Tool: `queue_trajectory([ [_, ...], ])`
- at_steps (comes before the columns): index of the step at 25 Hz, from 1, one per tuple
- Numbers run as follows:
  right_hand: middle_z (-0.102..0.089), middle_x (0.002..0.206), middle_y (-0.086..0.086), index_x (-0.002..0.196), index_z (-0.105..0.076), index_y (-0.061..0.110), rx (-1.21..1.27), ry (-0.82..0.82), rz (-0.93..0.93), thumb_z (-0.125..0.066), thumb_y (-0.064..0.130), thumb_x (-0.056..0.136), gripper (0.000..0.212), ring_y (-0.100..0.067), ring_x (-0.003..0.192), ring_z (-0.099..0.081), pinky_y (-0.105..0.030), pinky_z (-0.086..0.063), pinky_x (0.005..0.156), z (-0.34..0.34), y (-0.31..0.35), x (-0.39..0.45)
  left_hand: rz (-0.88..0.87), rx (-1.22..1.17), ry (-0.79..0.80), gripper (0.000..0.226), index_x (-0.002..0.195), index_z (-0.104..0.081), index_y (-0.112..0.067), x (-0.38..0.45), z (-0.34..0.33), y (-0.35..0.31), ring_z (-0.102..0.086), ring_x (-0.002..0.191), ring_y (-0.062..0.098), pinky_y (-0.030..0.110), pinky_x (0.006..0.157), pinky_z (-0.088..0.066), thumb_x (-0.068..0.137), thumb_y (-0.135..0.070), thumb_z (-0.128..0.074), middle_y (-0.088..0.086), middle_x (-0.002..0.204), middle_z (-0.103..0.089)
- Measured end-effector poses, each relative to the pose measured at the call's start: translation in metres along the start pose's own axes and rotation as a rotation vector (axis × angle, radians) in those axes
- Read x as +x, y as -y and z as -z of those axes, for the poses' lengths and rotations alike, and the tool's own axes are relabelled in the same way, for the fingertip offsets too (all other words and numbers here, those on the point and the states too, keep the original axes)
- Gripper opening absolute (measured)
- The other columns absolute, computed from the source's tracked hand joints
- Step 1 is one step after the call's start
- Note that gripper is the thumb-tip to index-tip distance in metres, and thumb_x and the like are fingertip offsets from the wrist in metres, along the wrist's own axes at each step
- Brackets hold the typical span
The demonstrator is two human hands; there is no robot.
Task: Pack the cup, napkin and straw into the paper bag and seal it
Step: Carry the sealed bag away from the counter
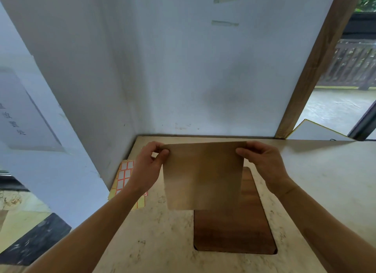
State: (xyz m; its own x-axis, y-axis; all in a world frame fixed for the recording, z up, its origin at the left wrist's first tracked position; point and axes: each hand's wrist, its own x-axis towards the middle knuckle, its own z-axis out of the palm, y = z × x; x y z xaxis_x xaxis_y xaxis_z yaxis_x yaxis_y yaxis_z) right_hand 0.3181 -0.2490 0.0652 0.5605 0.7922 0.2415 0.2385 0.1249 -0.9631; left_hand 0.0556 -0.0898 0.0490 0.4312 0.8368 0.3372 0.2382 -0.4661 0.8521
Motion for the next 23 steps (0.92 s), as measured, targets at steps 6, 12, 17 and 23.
queue_trajectory([
  [6,-0.076,0.08,0.009,0.079,-0.078,0.027,0.084,0.131,0.016,-0.077,0.007,0.078,0.02,0.0,0.075,-0.068,-0.011,-0.05,0.067,-0.013,0.005,0.005,0.082,0.015,-0.115,0.008,0.098,-0.062,-0.014,-0.031,0.018,-0.018,-0.06,0.092,0.023,0.03,0.078,-0.049,0.096,-0.019,-0.056,0.006,0.098,-0.065],
  [12,-0.075,0.078,0.012,0.079,-0.077,0.03,0.067,0.323,0.075,-0.077,0.015,0.078,0.015,0.004,0.07,-0.066,-0.006,-0.047,0.063,-0.052,0.013,0.004,0.156,0.116,-0.308,0.007,0.094,-0.062,-0.025,-0.083,0.057,-0.026,-0.058,0.08,0.007,0.005,0.066,-0.039,0.095,-0.021,-0.057,-0.002,0.096,-0.065],
  [17,-0.074,0.077,0.004,0.08,-0.076,0.024,0.09,0.462,0.08,-0.08,0.025,0.076,0.006,-0.005,0.07,-0.065,-0.011,-0.049,0.065,-0.107,0.028,-0.013,0.208,0.257,-0.476,0.013,0.093,-0.06,-0.032,-0.136,0.108,-0.03,-0.059,0.087,0.003,0.004,0.067,-0.039,0.096,-0.02,-0.057,-0.006,0.096,-0.065],
  [23,-0.07,0.065,0.0,0.073,-0.075,0.017,0.171,0.713,0.11,-0.079,0.015,0.076,0.006,-0.004,0.064,-0.061,-0.011,-0.045,0.062,-0.195,0.065,-0.072,0.265,0.29,-0.661,0.012,0.098,-0.063,-0.027,-0.241,0.179,-0.038,-0.059,0.09,0.012,0.03,0.077,-0.047,0.096,-0.017,-0.056,-0.002,0.097,-0.065],
])
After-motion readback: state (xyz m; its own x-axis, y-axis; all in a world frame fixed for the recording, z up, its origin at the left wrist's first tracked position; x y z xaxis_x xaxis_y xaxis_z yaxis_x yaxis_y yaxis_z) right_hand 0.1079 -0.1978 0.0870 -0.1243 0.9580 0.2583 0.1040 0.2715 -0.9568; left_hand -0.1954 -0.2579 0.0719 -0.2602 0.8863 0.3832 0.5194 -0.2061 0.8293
